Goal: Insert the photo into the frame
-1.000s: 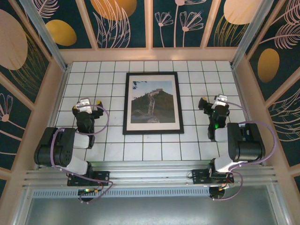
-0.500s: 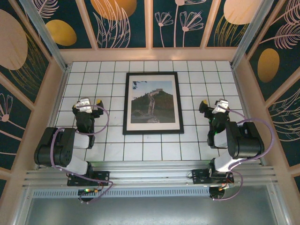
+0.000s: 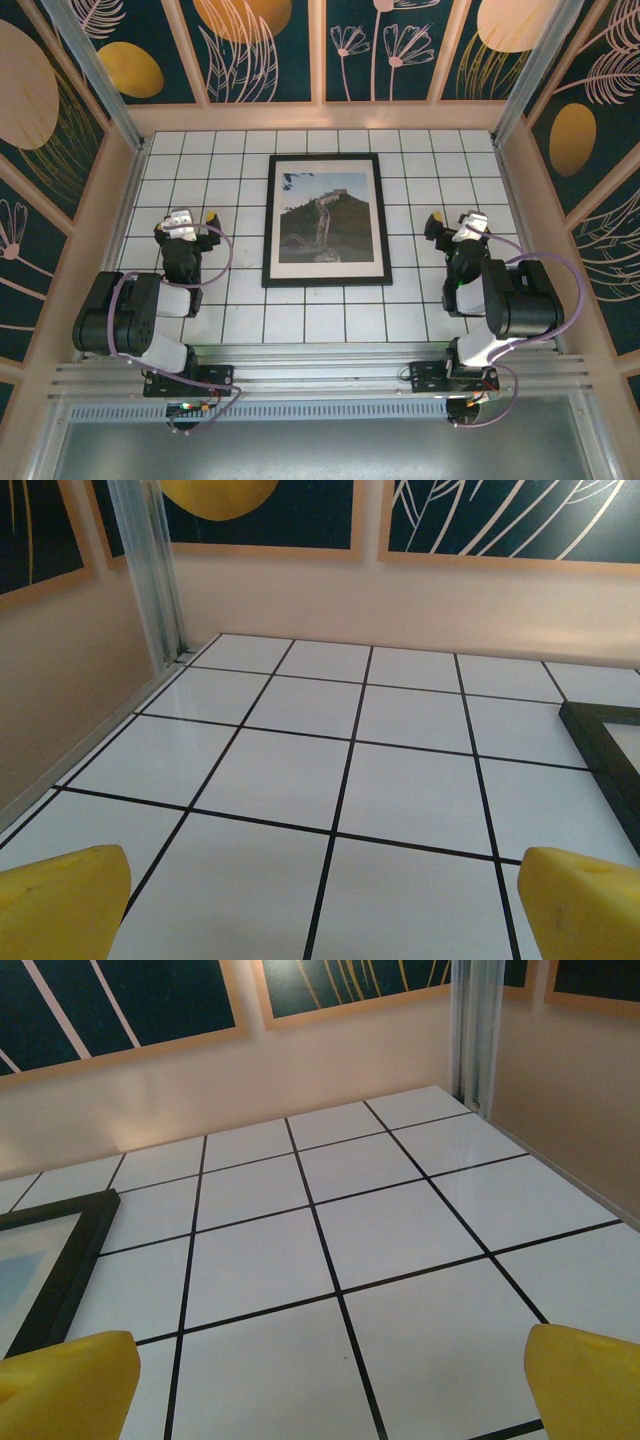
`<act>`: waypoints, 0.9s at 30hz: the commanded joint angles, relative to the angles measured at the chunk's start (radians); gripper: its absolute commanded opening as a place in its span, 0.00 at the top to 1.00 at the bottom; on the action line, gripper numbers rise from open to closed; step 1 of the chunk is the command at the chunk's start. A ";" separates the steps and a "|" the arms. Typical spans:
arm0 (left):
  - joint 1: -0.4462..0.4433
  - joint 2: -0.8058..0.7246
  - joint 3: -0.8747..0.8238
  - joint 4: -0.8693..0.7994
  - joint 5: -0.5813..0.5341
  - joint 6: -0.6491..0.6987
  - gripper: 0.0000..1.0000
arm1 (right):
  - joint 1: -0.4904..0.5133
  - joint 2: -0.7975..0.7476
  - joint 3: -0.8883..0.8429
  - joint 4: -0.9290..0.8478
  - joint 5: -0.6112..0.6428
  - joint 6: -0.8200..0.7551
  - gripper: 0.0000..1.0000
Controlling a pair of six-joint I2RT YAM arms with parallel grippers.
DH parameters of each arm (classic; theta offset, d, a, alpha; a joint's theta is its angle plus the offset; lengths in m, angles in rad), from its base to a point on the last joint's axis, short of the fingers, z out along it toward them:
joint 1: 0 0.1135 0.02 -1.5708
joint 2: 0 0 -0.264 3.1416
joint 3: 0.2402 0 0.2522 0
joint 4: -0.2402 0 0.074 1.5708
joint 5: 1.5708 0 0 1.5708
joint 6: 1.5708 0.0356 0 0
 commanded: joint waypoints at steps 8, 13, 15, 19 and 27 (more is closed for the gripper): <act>0.009 0.004 -0.004 0.045 0.005 0.003 0.01 | 0.012 0.007 0.004 0.044 0.026 -0.022 0.01; 0.009 0.003 -0.006 0.045 0.006 0.003 0.01 | 0.015 0.007 0.002 0.048 0.025 -0.028 0.01; 0.009 0.004 -0.004 0.045 0.006 0.003 0.01 | 0.022 0.008 -0.001 0.054 0.026 -0.036 0.01; 0.009 0.004 -0.004 0.044 0.006 0.004 0.01 | 0.028 0.007 0.000 0.056 0.025 -0.044 0.01; 0.009 0.005 -0.002 0.040 0.007 0.003 0.01 | 0.034 0.010 -0.006 0.068 0.025 -0.052 0.01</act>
